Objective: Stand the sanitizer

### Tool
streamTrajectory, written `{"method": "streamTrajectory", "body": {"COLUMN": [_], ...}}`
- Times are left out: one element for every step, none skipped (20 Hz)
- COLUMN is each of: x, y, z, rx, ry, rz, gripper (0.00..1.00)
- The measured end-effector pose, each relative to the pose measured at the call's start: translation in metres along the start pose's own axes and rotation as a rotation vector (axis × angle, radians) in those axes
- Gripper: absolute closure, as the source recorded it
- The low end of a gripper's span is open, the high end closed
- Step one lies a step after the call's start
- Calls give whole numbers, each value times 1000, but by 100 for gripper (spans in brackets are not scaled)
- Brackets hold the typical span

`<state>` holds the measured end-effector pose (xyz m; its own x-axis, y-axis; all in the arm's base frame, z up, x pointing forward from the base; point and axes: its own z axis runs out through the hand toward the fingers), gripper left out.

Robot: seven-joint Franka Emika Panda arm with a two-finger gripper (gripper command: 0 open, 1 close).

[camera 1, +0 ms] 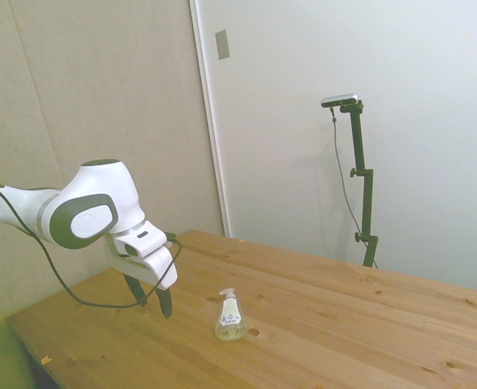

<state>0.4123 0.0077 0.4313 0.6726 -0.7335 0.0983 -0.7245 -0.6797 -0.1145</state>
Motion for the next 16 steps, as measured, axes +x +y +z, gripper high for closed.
{"method": "streamTrajectory", "body": {"x": [0, 0, 1, 5, 11, 19, 30, 42, 55, 67, 79, 90, 100, 107, 113, 119], "y": [0, 1, 1, -1, -3, -7, -12, -18, -26, -34, -44, -54, -64, -76, -87, -98], "z": [1, 3, 3, 3, 1, -2, -4, -6, -6, -6, -4, -2, 3, 8, 14, 21], "rx": [-2, -7, -8, -8, -8, -12, -19, -26, -32, -38, -45, -51, -57, -59, -58, -59], "ry": [-2, -7, -8, -5, 1, 12, 27, 42, 50, 60, 70, 78, 83, 82, 78, 73], "rz": [0, 1, 2, 3, 4, 0, -7, -16, -30, -49, -68, -88, -109, -136, -163, -194], "gripper": [0, 0, 0, 0, 0, 0, 0, 0, 0, 0, 0, 0, 0, 0, 0, 0]}}
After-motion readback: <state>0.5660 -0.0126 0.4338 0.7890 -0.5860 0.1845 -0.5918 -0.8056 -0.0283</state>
